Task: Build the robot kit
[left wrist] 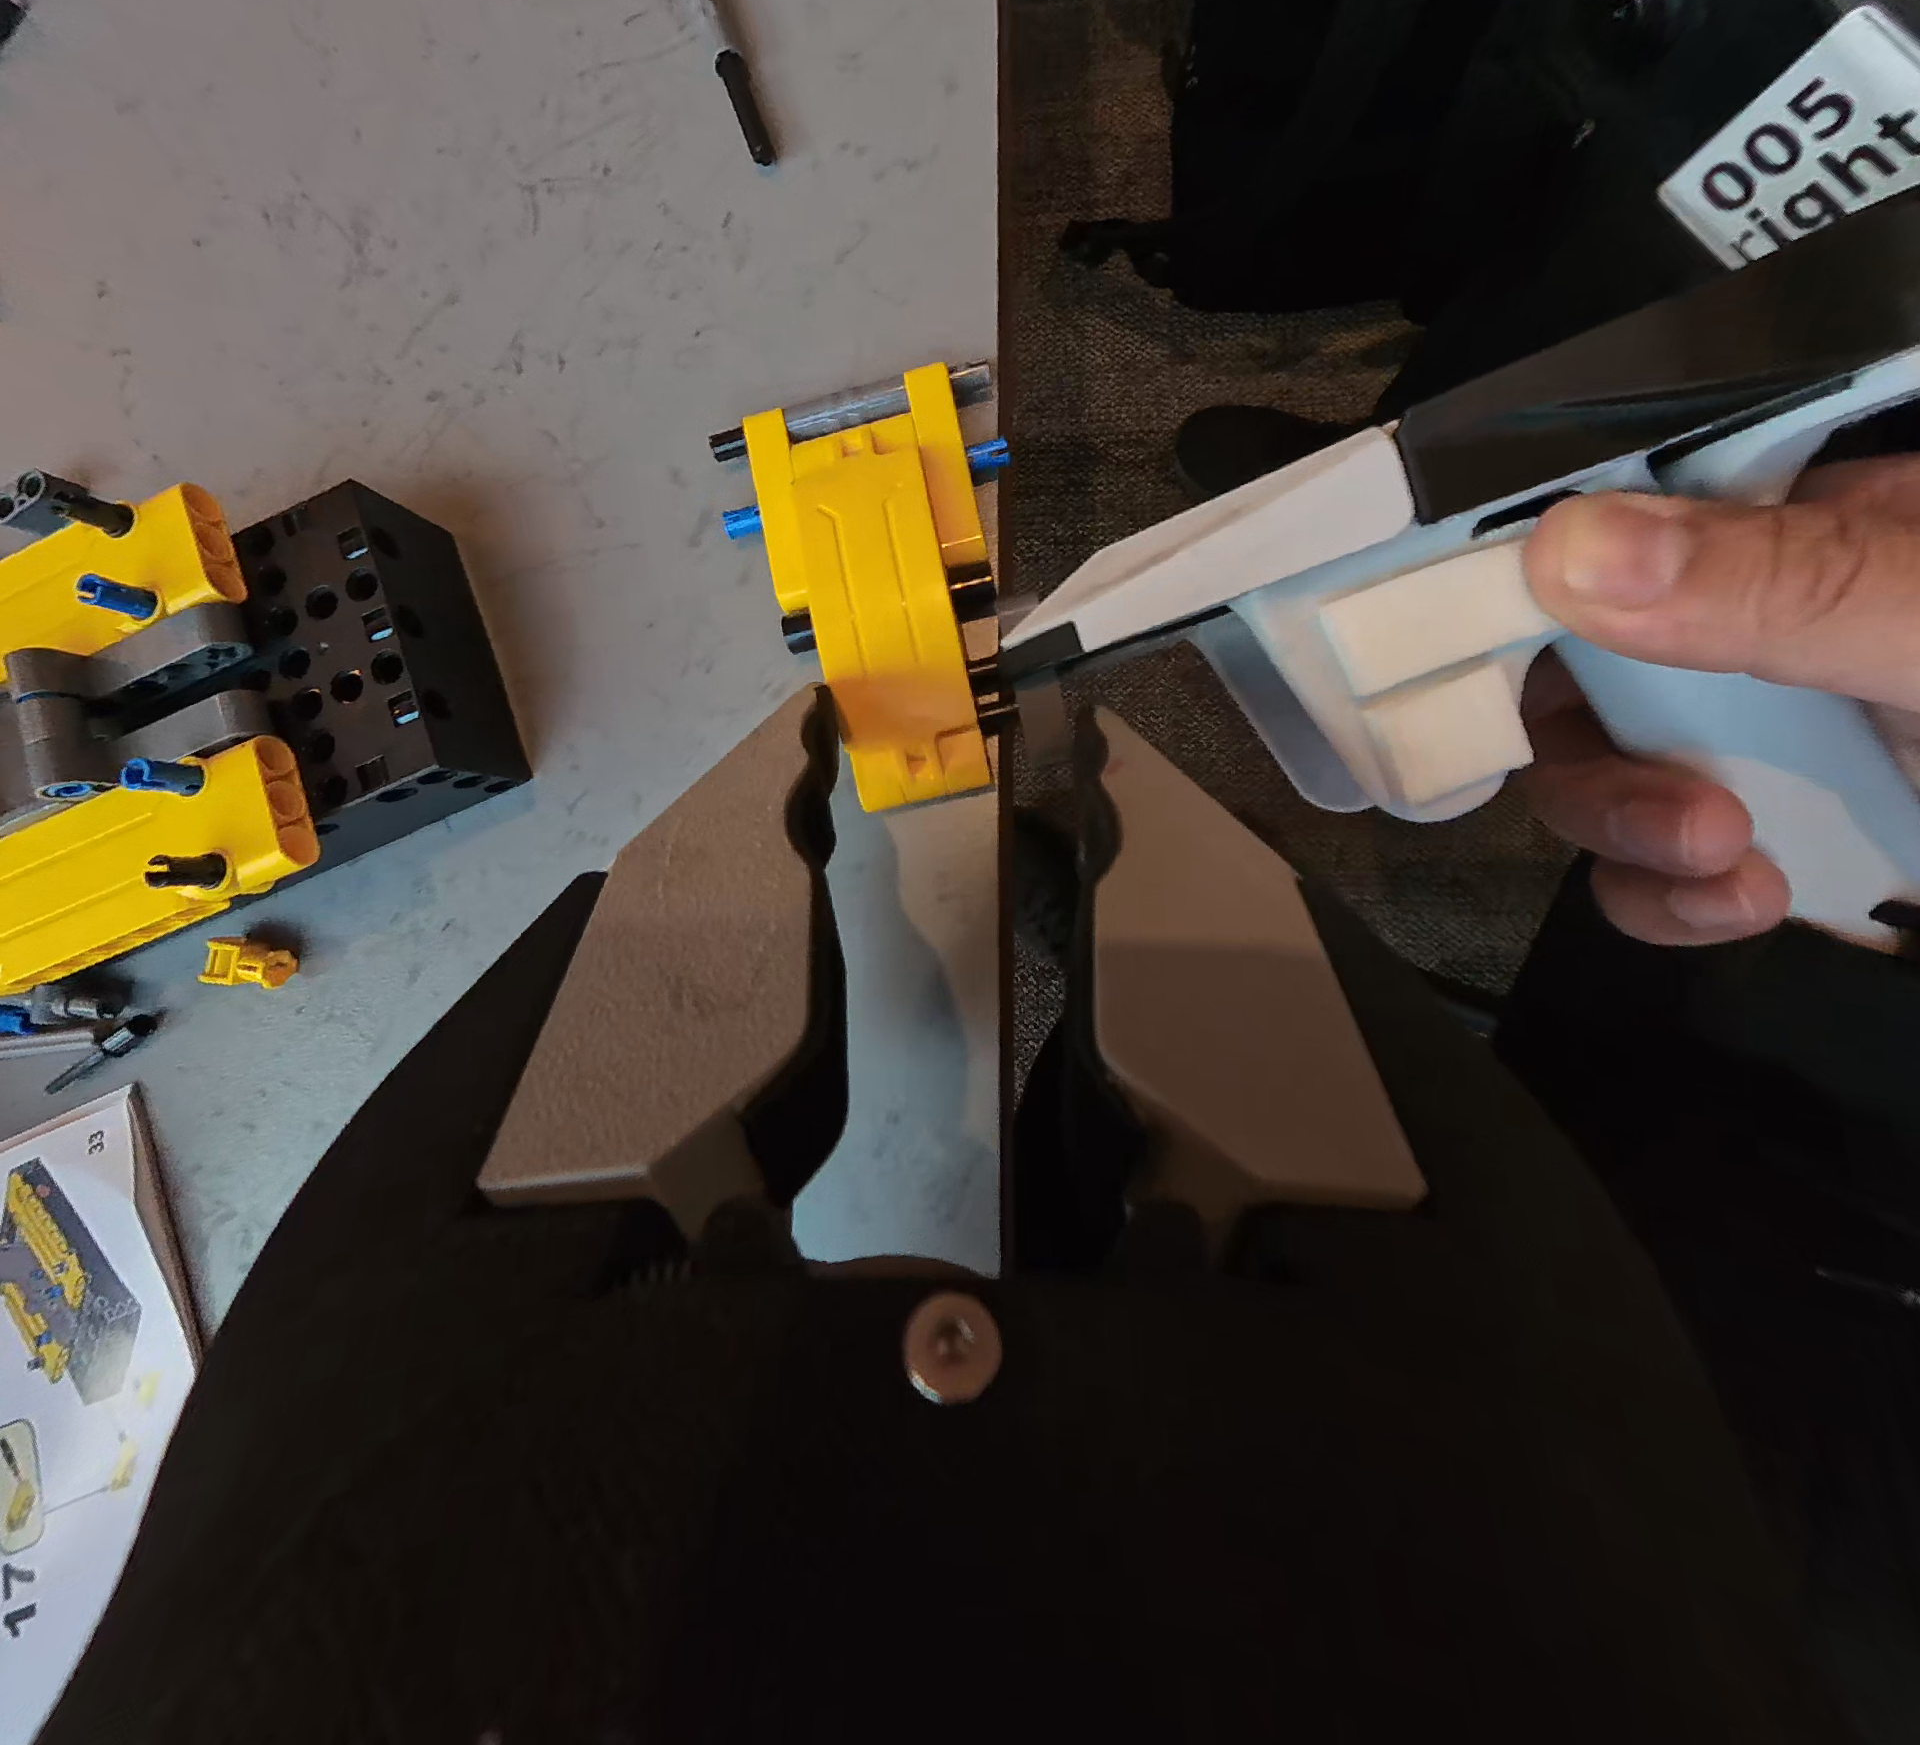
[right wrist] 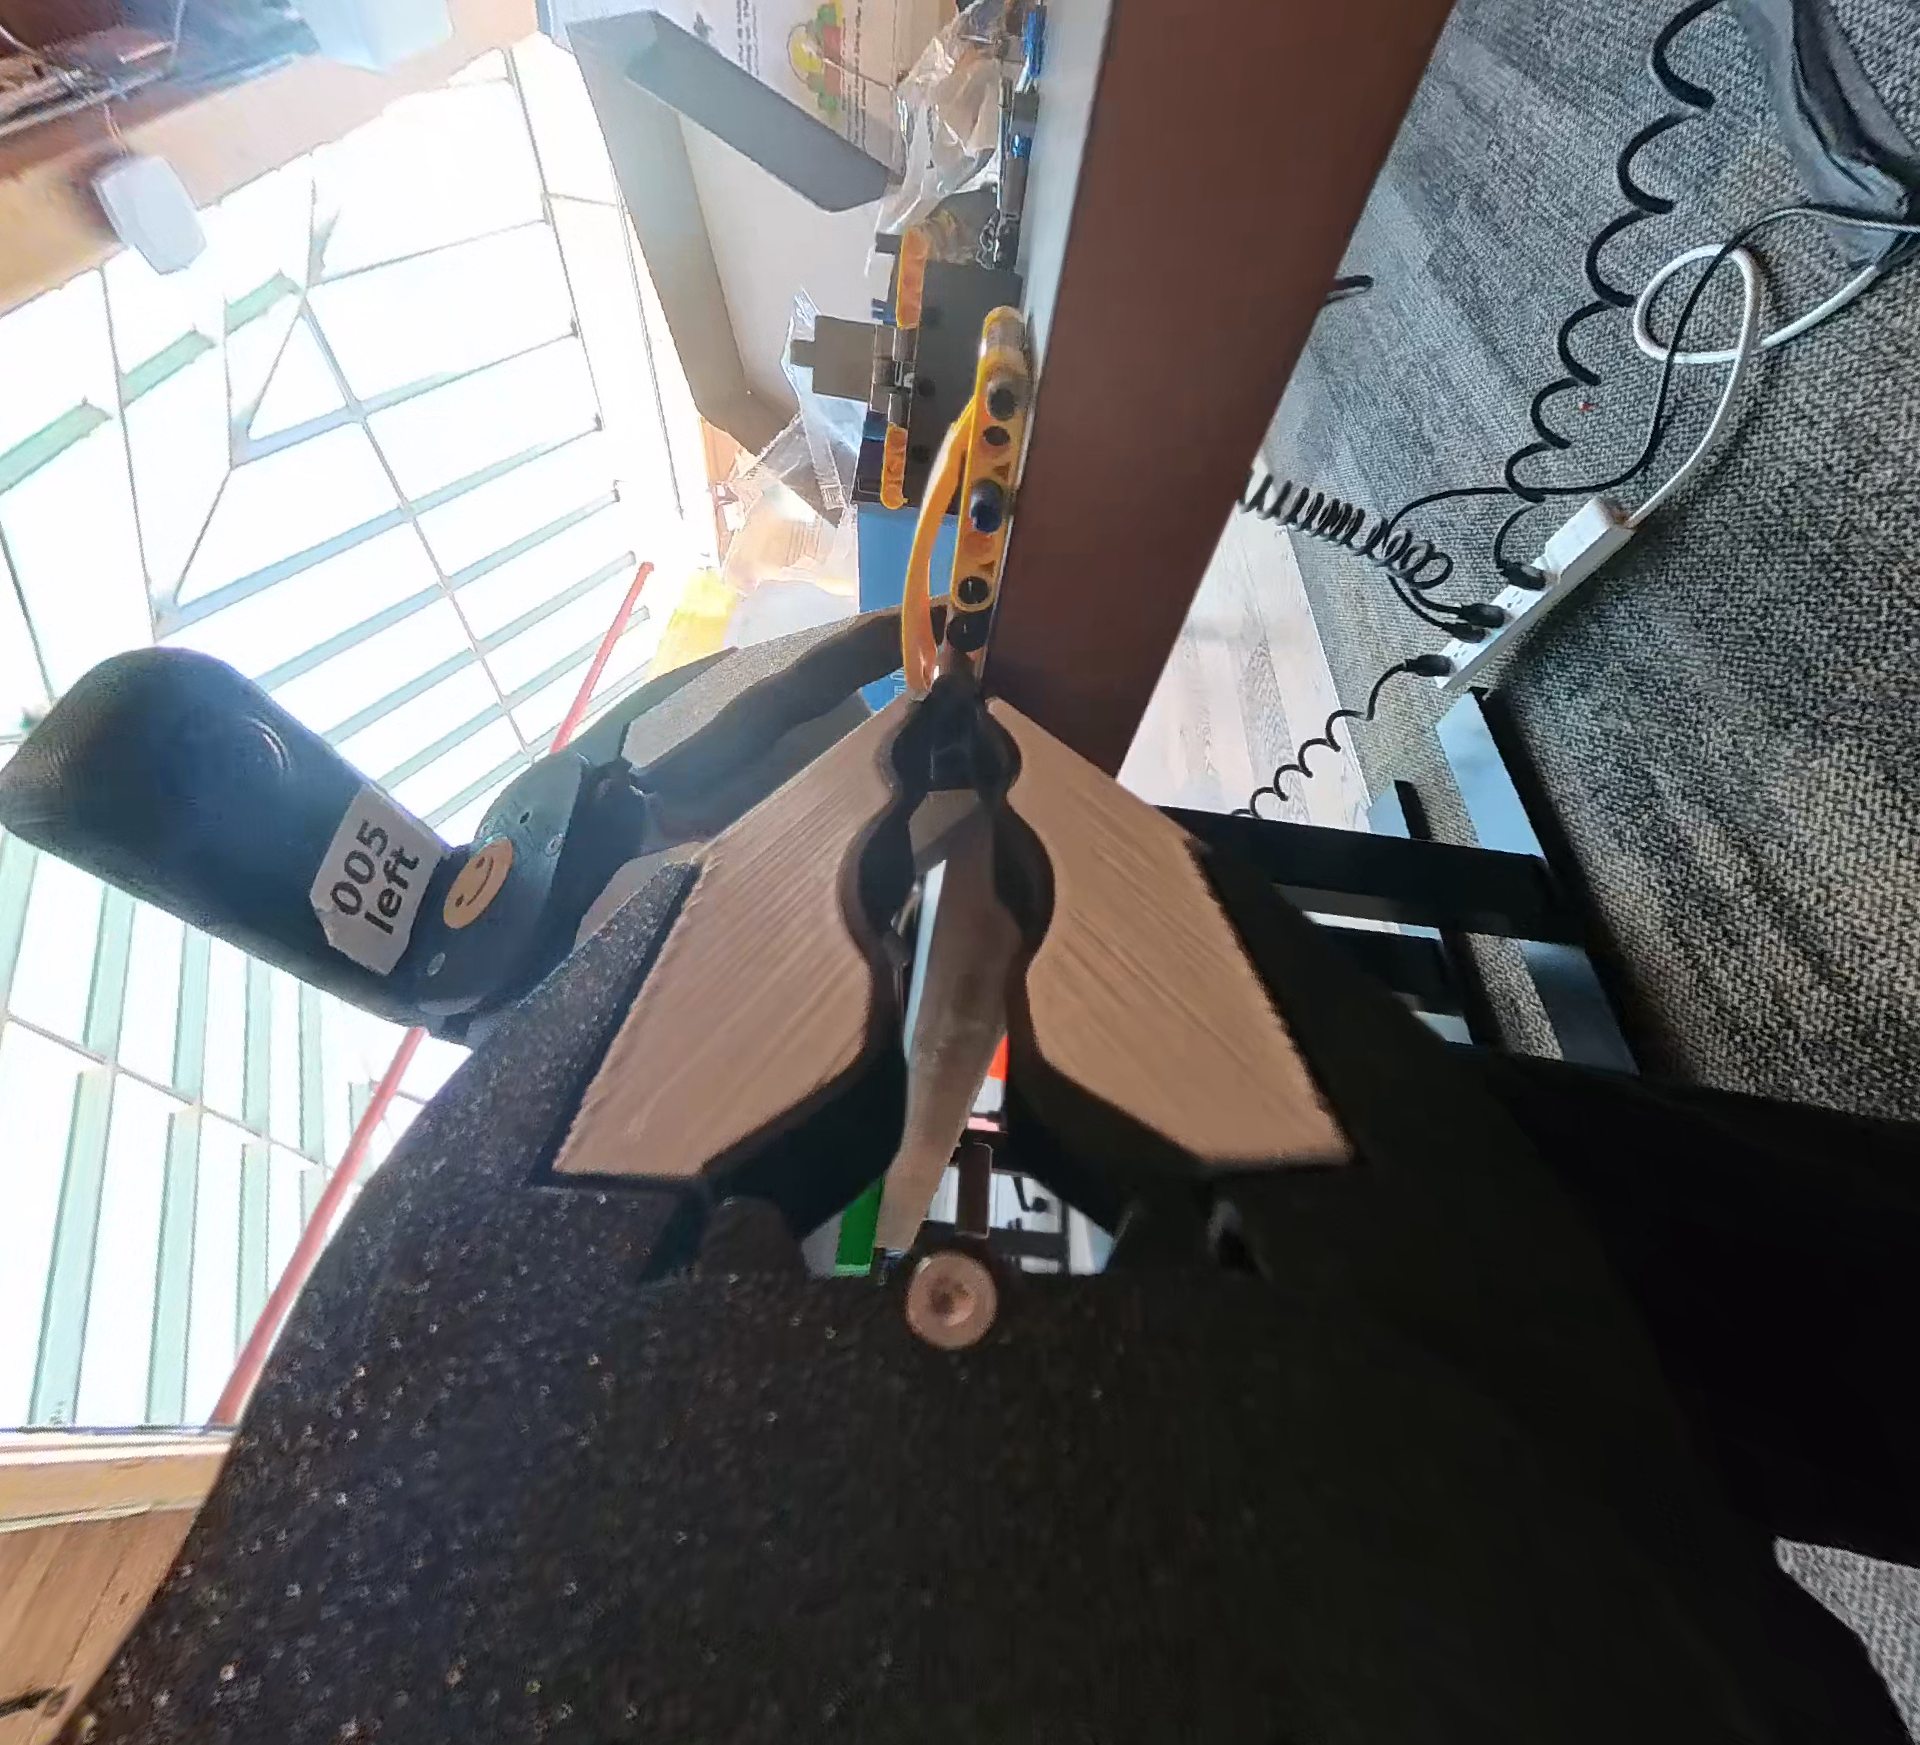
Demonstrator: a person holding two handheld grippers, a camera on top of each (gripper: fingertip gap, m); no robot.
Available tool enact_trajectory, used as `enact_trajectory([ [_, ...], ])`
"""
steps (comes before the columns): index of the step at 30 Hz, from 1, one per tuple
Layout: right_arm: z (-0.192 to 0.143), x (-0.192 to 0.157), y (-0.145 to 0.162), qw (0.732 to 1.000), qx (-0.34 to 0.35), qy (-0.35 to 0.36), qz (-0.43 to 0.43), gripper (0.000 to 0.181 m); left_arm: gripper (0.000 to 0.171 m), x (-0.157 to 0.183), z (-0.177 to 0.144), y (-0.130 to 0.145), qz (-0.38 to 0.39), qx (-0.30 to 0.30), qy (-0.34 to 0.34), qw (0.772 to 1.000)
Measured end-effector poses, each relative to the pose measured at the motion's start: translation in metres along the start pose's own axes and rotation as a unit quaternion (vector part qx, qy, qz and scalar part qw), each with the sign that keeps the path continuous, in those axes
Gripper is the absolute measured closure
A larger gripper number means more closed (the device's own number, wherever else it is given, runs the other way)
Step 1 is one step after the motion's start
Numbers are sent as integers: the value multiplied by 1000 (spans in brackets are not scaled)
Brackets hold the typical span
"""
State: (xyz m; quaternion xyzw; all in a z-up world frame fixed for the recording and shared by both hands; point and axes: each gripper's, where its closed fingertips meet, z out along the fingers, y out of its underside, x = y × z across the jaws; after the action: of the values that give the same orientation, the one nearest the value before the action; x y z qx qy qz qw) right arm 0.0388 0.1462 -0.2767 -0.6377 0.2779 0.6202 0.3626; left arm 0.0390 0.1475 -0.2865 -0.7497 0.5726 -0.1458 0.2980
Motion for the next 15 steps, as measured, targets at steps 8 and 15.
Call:
enact_trajectory([
  [8, 1, 0, 3, 1000, -7, 23, 8, 175, 129, -1, 1, 0, 15, 0, -21, 1000],
  [15, 1, 1, 2, 998, -1, 59, 24, 176, 130, -2, 2, -1, 1, 23, -21, 1000],
])
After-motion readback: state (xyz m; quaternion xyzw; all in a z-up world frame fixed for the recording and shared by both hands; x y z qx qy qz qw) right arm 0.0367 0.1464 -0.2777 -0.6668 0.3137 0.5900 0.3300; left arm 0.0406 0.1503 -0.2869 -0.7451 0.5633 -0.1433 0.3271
